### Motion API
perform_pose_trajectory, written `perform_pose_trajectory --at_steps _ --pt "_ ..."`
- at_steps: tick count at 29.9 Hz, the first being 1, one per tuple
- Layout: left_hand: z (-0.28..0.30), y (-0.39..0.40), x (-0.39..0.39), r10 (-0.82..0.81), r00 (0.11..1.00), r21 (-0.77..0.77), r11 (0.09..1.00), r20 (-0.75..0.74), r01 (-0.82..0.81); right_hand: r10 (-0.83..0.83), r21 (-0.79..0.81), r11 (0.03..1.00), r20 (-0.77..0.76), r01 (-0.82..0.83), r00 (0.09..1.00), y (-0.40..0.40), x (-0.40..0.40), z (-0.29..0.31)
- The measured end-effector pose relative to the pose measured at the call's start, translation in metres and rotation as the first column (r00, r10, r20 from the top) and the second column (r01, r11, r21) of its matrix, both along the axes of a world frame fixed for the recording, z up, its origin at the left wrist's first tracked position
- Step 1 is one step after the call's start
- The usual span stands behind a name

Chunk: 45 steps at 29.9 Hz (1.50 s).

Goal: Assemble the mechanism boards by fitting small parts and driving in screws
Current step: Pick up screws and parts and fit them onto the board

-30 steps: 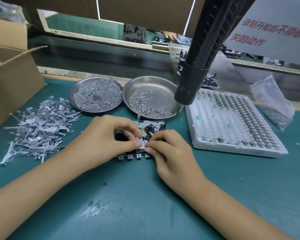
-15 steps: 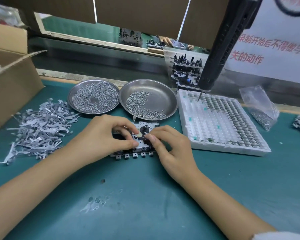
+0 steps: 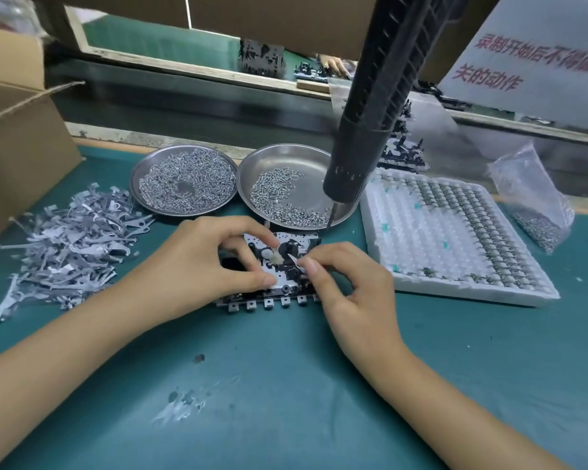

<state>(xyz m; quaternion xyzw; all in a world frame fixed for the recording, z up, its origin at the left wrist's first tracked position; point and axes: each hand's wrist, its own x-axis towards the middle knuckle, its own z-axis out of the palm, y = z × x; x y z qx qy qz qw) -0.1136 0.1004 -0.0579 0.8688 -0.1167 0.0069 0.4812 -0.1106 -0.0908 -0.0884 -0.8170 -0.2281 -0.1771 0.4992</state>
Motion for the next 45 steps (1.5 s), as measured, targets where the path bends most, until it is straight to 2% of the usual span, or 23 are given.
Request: perform_pose_trajectory --at_steps 1,3,6,7,8,10,11,13,16,18,21,25,27,29,32,34,36,40,45 --pt "0.002 0.0 -0.001 -0.006 1.0 0.011 1.0 0.012 0.006 -0.009 0.07 0.997 -0.064 0.013 0.998 -0.002 0.001 0.002" --pt "0.005 0.0 -0.002 -0.013 0.999 0.024 1.0 0.05 0.012 -0.026 0.11 0.993 -0.094 0.037 0.995 -0.004 0.002 0.003" --pt "0.005 0.015 0.013 0.172 0.955 0.025 0.983 0.242 -0.183 -0.021 0.119 0.992 -0.066 0.029 0.998 -0.001 0.002 0.002" --pt "0.002 0.023 0.022 0.26 0.914 0.105 0.947 0.31 -0.305 -0.018 0.128 0.991 -0.055 0.025 0.998 -0.002 0.0 0.0" --pt "0.006 0.03 0.033 0.318 0.883 0.259 0.872 0.346 -0.416 -0.013 0.141 0.99 -0.034 0.018 0.999 -0.003 0.001 0.003" --pt "0.005 0.043 0.054 0.42 0.877 0.525 0.704 0.235 -0.478 -0.011 0.126 0.992 -0.042 0.016 0.999 -0.002 0.002 0.001" --pt "0.004 0.045 0.059 0.46 0.866 0.567 0.668 0.194 -0.482 -0.008 0.128 0.992 -0.048 0.014 0.999 -0.002 0.001 0.0" --pt "0.006 0.04 0.059 0.487 0.836 0.578 0.617 0.252 -0.534 0.01 0.152 0.988 -0.048 -0.002 0.999 -0.003 0.0 0.002" --pt "0.007 0.038 0.056 0.504 0.781 0.503 0.598 0.369 -0.624 0.016 0.151 0.988 -0.051 -0.008 0.999 -0.002 0.001 -0.001" --pt "0.007 0.04 0.05 0.545 0.749 0.343 0.669 0.377 -0.659 0.012 0.14 0.99 -0.041 -0.006 0.999 -0.004 0.0 -0.001" --pt "0.004 0.038 0.042 0.557 0.749 0.142 0.761 0.359 -0.633 -0.011 0.081 0.997 0.035 0.008 0.999 -0.004 0.001 0.005" --pt "-0.003 0.037 0.044 0.542 0.759 0.153 0.768 0.361 -0.622 -0.041 -0.141 0.988 0.124 0.058 0.991 -0.005 0.028 0.024" --pt "-0.004 0.037 0.044 0.528 0.752 0.185 0.756 0.395 -0.628 -0.074 -0.31 0.946 0.077 0.095 0.994 -0.002 0.052 0.033" --pt "-0.002 0.032 0.042 0.505 0.738 0.157 0.768 0.448 -0.621 -0.117 -0.516 0.852 -0.019 0.09 0.993 0.004 0.078 0.038" --pt "0.005 0.015 0.031 0.539 0.741 -0.07 0.824 0.401 -0.562 -0.216 -0.724 0.689 -0.159 0.035 0.963 0.017 0.106 0.041" --pt "0.006 0.004 0.025 0.544 0.757 -0.2 0.838 0.362 -0.507 -0.268 -0.739 0.673 -0.185 0.046 0.945 0.022 0.112 0.039" --pt "0.004 -0.008 0.021 0.519 0.788 -0.273 0.852 0.332 -0.447 -0.284 -0.718 0.689 -0.145 0.097 0.948 0.023 0.109 0.037" --pt "-0.004 -0.019 0.018 0.495 0.813 -0.316 0.858 0.307 -0.404 -0.253 -0.634 0.758 -0.066 0.155 0.965 0.017 0.099 0.034" --pt "-0.008 -0.029 0.014 0.482 0.805 -0.329 0.866 0.346 -0.377 -0.185 -0.513 0.843 0.005 0.161 0.983 0.005 0.091 0.035"
